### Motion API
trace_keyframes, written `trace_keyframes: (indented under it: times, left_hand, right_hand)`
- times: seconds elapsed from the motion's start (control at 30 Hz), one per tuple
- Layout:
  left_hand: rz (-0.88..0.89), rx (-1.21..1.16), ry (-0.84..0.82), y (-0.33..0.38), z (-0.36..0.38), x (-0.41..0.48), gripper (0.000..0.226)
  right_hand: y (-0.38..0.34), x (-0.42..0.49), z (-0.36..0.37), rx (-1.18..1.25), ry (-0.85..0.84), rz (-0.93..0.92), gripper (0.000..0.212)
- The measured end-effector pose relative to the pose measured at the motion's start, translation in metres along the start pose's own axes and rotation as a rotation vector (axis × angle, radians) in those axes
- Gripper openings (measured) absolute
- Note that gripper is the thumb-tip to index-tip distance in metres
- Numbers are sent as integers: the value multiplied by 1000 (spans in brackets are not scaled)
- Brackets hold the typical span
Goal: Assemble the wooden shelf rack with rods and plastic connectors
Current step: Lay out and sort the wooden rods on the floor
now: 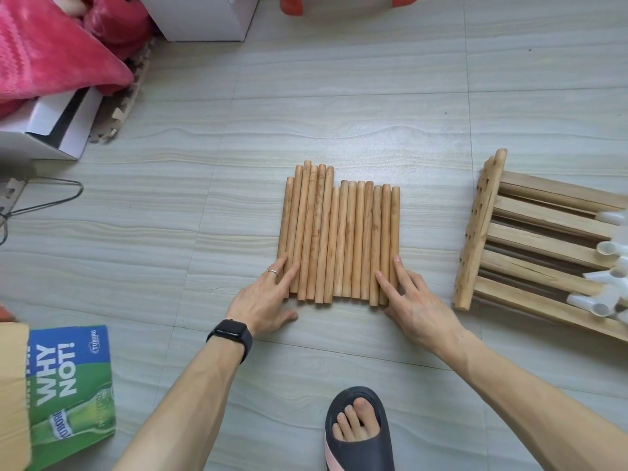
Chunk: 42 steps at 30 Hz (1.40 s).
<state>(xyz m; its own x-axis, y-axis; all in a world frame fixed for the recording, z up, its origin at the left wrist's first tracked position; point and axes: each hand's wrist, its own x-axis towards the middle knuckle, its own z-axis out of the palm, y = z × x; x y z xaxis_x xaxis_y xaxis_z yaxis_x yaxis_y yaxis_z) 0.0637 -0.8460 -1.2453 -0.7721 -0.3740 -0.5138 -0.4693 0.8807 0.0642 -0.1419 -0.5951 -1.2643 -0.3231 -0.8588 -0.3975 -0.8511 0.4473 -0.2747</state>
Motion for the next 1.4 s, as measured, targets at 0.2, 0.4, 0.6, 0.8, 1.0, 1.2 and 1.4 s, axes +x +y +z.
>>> trace_keyframes:
  times: [0.2, 0.4, 0.6, 0.8, 1.0, 1.2, 1.4]
  left_hand:
    - [33, 164, -21, -11, -9, 4, 83]
    - [41, 212, 16, -9, -6, 4, 70]
    - [-92, 75, -11, 1, -23, 5, 67]
    - [-98, 237, -89, 41, -67, 18, 49]
    - [36, 173, -50, 137, -125, 43, 42]
    - [277, 137, 53, 255, -159, 61, 43]
    - [399, 130, 87, 338, -127, 71, 50]
  right_hand:
    - [-1, 6, 1, -5, -2, 29, 78]
    - [-8, 14, 1, 5, -6, 27, 73]
    - [-24, 26, -17, 5, -80, -7, 69]
    - [-13, 12, -70, -62, -136, -61, 56]
    - [33, -47, -121, -209, -45, -63, 36]
    - [103, -140, -112, 100, 131, 189, 50]
    - [151, -220, -53, 342, 446, 648, 66]
